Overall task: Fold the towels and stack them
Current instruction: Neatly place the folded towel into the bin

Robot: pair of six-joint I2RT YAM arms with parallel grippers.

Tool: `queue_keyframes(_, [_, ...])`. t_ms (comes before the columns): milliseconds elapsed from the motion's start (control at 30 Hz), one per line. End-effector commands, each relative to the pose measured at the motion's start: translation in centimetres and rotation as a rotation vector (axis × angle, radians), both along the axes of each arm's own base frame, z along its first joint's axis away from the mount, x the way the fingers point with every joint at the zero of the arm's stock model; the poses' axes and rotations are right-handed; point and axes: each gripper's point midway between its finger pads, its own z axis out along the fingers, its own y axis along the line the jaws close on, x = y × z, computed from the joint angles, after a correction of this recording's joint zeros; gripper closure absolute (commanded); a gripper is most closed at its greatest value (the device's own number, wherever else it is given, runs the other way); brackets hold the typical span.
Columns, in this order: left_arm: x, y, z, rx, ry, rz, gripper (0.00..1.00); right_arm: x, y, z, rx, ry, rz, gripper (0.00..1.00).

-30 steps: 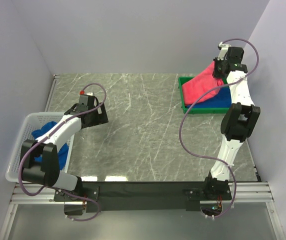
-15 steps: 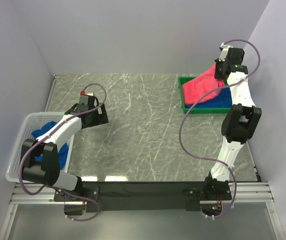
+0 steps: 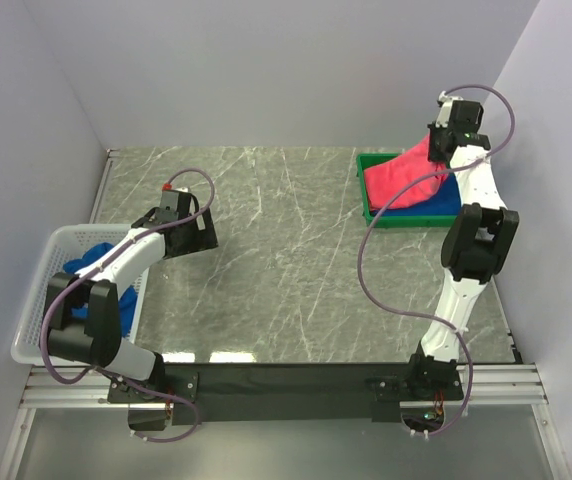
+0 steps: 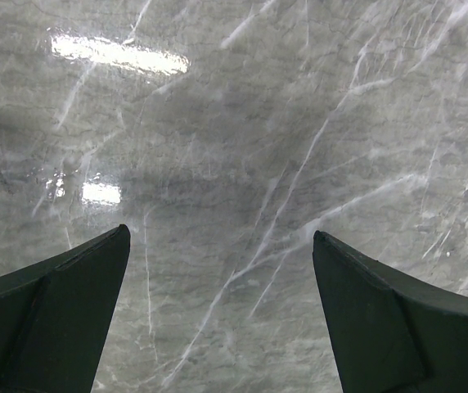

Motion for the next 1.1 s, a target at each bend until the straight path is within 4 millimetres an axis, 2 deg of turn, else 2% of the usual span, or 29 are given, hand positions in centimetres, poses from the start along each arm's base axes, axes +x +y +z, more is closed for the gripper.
queue_keyframes(0, [0.8, -0.3, 0.7, -0.007, -0.03, -0.026, 0.01, 1.0, -1.3, -1.3, -0.052, 0.0, -0.036, 0.99])
queue_keyframes(200, [0.8, -0.3, 0.6, -0.006, -0.024, -0.028, 0.01, 1.1, -2.1, -4.2, -0.088, 0.053, -0.088, 0.96])
queue_keyframes(367, [0.8, -0.3, 0.4, -0.007, -0.019, -0.028, 0.01, 1.0, -3.2, -5.2, -0.13, 0.067, -0.146, 0.95])
queue_keyframes(433, [0.8, -0.3, 0.4, -0.008, -0.019, -0.03, 0.01, 1.1, -3.7, -5.6, -0.153, 0.073, -0.167, 0.91])
queue_keyframes(567, [0.8, -0.4, 0.4, -0.01, -0.017, -0.03, 0.01, 1.4, -5.0, -6.0, -0.198, 0.068, -0.216, 0.72])
queue_keyframes(600, [0.8, -0.4, 0.3, -0.008, -0.016, -0.031, 0.01, 1.6, -5.4, -6.1, -0.212, 0.067, -0.235, 0.61])
queue_keyframes(633, [0.8, -0.4, 0.4, -0.009, -0.017, -0.031, 0.01, 1.6, -5.6, -6.1, -0.224, 0.065, -0.252, 0.57])
queue_keyframes(733, [0.8, -0.4, 0.4, -0.011, -0.018, -0.031, 0.01, 1.4, -7.5, -5.4, -0.293, 0.041, -0.374, 0.45])
queue_keyframes(900, [0.7, -0.4, 0.5, -0.01, -0.022, -0.031, 0.01, 0.2, -9.7, -3.8, -0.328, -0.004, -0.571, 0.42])
queue_keyframes(1033, [0.8, -0.5, 1.0, -0.016, -0.038, -0.034, 0.01, -0.3, -9.5, -1.4, -0.278, -0.061, -0.63, 0.42])
queue_keyframes(1067, [0.8, -0.5, 1.2, -0.02, -0.043, -0.033, 0.01, -0.4, -9.0, 0.3, -0.227, -0.105, -0.634, 0.41])
